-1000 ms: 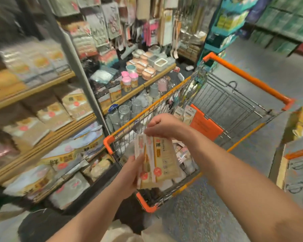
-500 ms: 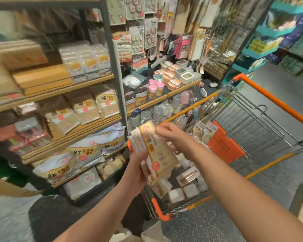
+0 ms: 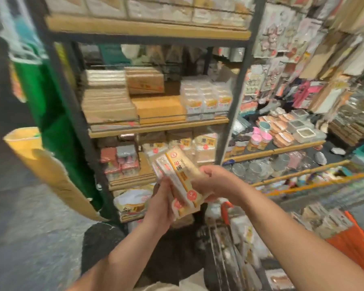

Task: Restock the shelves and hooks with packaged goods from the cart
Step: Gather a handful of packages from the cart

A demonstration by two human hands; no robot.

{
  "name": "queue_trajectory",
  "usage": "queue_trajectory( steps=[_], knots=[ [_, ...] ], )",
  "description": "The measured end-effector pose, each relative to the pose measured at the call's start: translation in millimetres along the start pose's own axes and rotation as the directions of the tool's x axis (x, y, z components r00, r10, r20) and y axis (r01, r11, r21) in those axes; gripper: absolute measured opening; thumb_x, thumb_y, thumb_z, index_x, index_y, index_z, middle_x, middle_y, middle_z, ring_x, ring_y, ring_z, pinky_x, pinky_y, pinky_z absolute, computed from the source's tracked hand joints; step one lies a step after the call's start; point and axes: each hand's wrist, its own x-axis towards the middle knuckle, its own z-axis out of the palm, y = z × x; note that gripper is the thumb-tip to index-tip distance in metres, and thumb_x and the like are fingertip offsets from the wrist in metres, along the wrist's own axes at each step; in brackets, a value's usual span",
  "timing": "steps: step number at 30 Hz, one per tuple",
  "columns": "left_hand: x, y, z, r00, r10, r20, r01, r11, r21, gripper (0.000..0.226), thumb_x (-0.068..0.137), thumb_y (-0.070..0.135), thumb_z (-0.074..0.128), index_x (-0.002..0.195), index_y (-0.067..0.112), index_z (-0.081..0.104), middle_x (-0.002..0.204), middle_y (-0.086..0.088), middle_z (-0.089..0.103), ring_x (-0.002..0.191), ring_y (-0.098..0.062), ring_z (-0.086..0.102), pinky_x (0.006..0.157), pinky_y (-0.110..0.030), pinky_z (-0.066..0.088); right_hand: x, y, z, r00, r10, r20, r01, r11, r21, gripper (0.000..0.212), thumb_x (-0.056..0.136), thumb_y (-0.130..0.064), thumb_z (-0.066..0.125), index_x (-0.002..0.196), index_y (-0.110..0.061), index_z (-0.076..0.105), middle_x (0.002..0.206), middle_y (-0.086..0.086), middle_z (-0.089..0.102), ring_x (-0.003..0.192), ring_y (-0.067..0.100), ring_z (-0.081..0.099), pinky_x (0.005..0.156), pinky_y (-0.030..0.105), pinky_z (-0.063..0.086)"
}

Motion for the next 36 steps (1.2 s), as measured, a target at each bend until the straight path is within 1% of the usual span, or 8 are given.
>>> queue_trajectory(
  steps=[5,10,14,17,20,23,30,36],
  knots=[
    [20.4,49.3,-28.6,0.976,0.105,-0.193,-0.093,0.993,0.072,0.054,0.085,0.059,0.060,0.124,0.022,0.061,0.111,-0.011,0.072,0.101,-0.035,0.069,0.086,-0.052,0.055,55.8,-46.1,23.8,0.998,-0.031,0.050,0.030,0.999,0.016,0.005,0.094,-0.018,0.060,0.089,-0.016,0.060,0.082,0.002,0.068,0.070,0.013,0.068,0.059,0.025,0.054],
    [21.6,86.1,-34.6,0.975,0.192,-0.113,-0.189,0.981,0.036,0.052,0.081,0.048,0.059,0.122,0.016,0.062,0.107,-0.013,0.072,0.092,-0.030,0.071,0.071,-0.046,0.059,94.3,-84.4,9.1,0.998,-0.059,-0.001,0.058,0.990,0.132,0.008,0.091,-0.015,0.065,0.096,-0.010,0.060,0.069,0.003,0.068,0.055,0.013,0.066,0.048,0.024,0.051],
    [27.4,108.1,-29.5,0.957,0.247,-0.153,-0.248,0.969,0.014,0.022,0.093,0.033,0.052,0.098,0.023,0.071,0.096,-0.011,0.072,0.084,-0.024,0.071,0.083,-0.051,0.055,121.1,-116.3,-40.1,0.983,-0.172,-0.066,0.171,0.985,-0.030,0.008,0.091,-0.016,0.066,0.097,-0.013,0.061,0.078,0.002,0.071,0.069,0.020,0.066,0.067,0.035,0.050],
    [34.0,119.5,-21.1,0.936,0.326,-0.130,-0.312,0.943,0.116,0.049,0.101,0.023,0.046,0.066,0.038,0.077,0.065,0.002,0.070,0.065,-0.018,0.068,0.092,-0.052,0.053,143.0,-137.1,-74.2,0.965,-0.259,-0.052,0.241,0.943,-0.232,0.009,0.092,-0.020,0.065,0.098,-0.013,0.062,0.085,0.001,0.072,0.075,0.018,0.065,0.071,0.030,0.048],
    [40.8,130.5,-7.0,0.914,0.397,-0.084,-0.387,0.915,0.112,0.023,0.099,0.027,0.052,0.100,0.039,0.072,0.091,0.002,0.076,0.090,-0.019,0.071,0.095,-0.050,0.050,164.5,-155.8,-101.6,0.941,-0.337,-0.042,0.288,0.857,-0.427,0.013,0.094,-0.025,0.063,0.105,-0.017,0.061,0.089,-0.005,0.066,0.076,0.007,0.059,0.061,0.019,0.042],
    [56.3,137.6,3.9,0.879,0.460,-0.128,-0.450,0.887,0.100,0.039,0.088,0.034,0.062,0.126,0.029,0.056,0.121,-0.006,0.069,0.113,-0.026,0.065,0.099,-0.052,0.048,190.8,-173.8,-119.5,0.933,-0.360,0.023,0.317,0.789,-0.525,0.018,0.094,-0.025,0.064,0.109,-0.015,0.063,0.095,-0.004,0.065,0.089,0.012,0.061,0.070,0.022,0.045],
    [86.1,144.3,38.4,0.824,0.453,-0.340,-0.493,0.869,-0.036,0.042,0.093,0.029,0.058,0.131,0.015,0.053,0.114,-0.009,0.072,0.103,-0.023,0.070,0.090,-0.042,0.052,271.3,-197.8,-120.5,0.964,-0.259,0.058,0.224,0.678,-0.700,0.057,0.093,-0.050,0.057,0.133,-0.009,0.057,0.134,0.006,0.055,0.126,0.026,0.051,0.096,0.030,0.036],
    [89.3,148.5,43.6,0.814,0.454,-0.363,-0.513,0.855,-0.082,0.034,0.090,0.031,0.057,0.123,0.022,0.058,0.112,-0.003,0.073,0.100,-0.017,0.071,0.083,-0.037,0.052,318.4,-212.6,-106.1,0.897,-0.406,0.176,0.392,0.544,-0.742,0.030,0.091,-0.036,0.065,0.115,-0.019,0.061,0.113,0.001,0.061,0.098,0.019,0.055,0.086,0.031,0.046]
  ],
)
